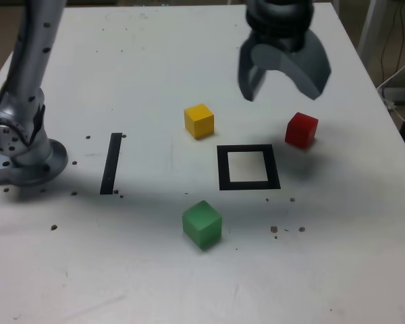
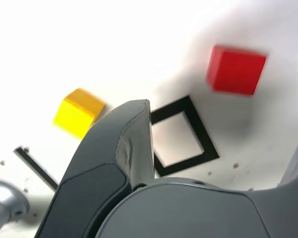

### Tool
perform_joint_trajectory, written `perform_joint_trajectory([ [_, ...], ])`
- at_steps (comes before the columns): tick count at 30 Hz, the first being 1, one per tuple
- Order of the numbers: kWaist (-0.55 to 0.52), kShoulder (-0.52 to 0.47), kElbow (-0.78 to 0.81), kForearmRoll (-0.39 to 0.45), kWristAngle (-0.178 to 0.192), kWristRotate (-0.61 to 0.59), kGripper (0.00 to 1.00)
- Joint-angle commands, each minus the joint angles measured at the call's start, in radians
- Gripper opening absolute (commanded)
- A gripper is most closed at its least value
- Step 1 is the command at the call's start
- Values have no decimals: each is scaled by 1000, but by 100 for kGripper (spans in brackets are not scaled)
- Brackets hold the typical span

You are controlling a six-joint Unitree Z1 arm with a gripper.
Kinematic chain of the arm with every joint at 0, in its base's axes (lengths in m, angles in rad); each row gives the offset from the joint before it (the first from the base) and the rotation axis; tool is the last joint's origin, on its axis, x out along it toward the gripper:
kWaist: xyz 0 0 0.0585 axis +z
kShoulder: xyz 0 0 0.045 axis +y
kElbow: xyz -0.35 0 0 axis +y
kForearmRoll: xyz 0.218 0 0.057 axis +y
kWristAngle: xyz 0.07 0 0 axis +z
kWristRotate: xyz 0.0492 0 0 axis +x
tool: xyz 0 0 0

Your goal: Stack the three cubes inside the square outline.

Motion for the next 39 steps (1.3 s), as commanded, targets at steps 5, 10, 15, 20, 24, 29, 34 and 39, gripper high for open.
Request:
perform_joint_trajectory([
  [5, 42, 65, -80, -3, -12, 63, 100],
  [10, 57, 119, -134, 0, -12, 92, 99],
  [15, 58, 172, -165, -2, -13, 103, 99],
  [20, 57, 204, -174, -5, -19, 105, 98],
  [24, 56, 235, -185, -5, -29, 105, 97],
  [29, 47, 274, -210, -6, -52, 106, 92],
  [34, 42, 301, -223, -3, -66, 96, 72],
  [39, 38, 304, -228, 1, -49, 81, 36],
])
